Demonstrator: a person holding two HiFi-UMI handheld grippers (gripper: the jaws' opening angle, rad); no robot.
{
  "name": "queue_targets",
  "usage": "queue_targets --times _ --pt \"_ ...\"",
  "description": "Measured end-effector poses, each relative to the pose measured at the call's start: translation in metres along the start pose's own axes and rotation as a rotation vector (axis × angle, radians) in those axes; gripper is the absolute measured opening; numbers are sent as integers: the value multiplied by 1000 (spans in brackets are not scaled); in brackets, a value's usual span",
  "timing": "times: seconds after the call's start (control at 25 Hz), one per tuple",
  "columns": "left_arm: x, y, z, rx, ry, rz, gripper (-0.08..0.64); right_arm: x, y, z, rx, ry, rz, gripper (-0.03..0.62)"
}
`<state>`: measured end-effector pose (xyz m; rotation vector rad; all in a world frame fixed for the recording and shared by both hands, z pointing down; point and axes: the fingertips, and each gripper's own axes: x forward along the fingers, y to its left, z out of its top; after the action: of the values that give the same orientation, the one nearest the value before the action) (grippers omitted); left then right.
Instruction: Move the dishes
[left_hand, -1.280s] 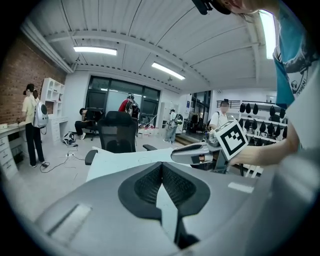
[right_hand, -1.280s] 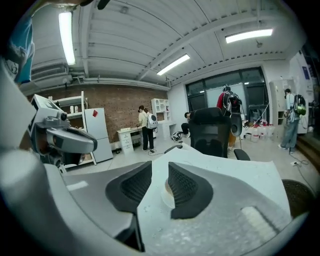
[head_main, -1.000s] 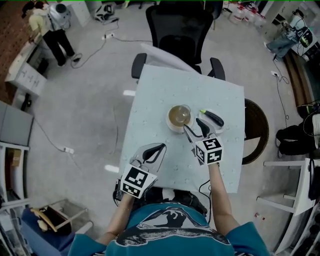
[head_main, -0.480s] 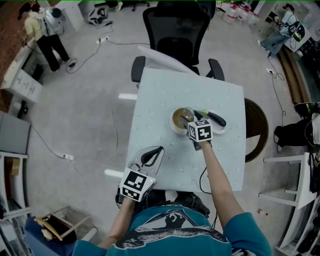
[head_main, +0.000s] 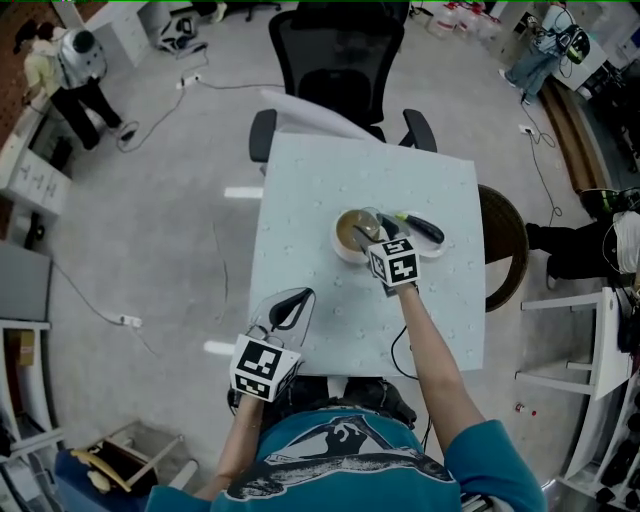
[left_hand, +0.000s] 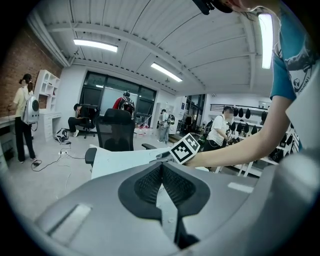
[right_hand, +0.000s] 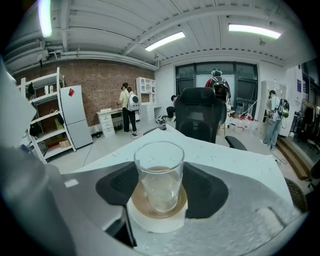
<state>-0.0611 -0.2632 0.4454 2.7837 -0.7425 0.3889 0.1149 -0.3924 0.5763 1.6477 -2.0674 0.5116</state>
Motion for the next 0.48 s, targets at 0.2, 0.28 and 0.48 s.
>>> queue_targets --times 0.2,0.28,0.48 --pt "11 -14 -1 9 21 -41 12 -35 0 22 12 -84 13 273" --pt "18 -21 1 18 17 -58 12 -53 -5 29 22 -117 11 273" --pt "35 -43 -1 19 16 -86 12 -103 -22 29 52 -162 -3 273"
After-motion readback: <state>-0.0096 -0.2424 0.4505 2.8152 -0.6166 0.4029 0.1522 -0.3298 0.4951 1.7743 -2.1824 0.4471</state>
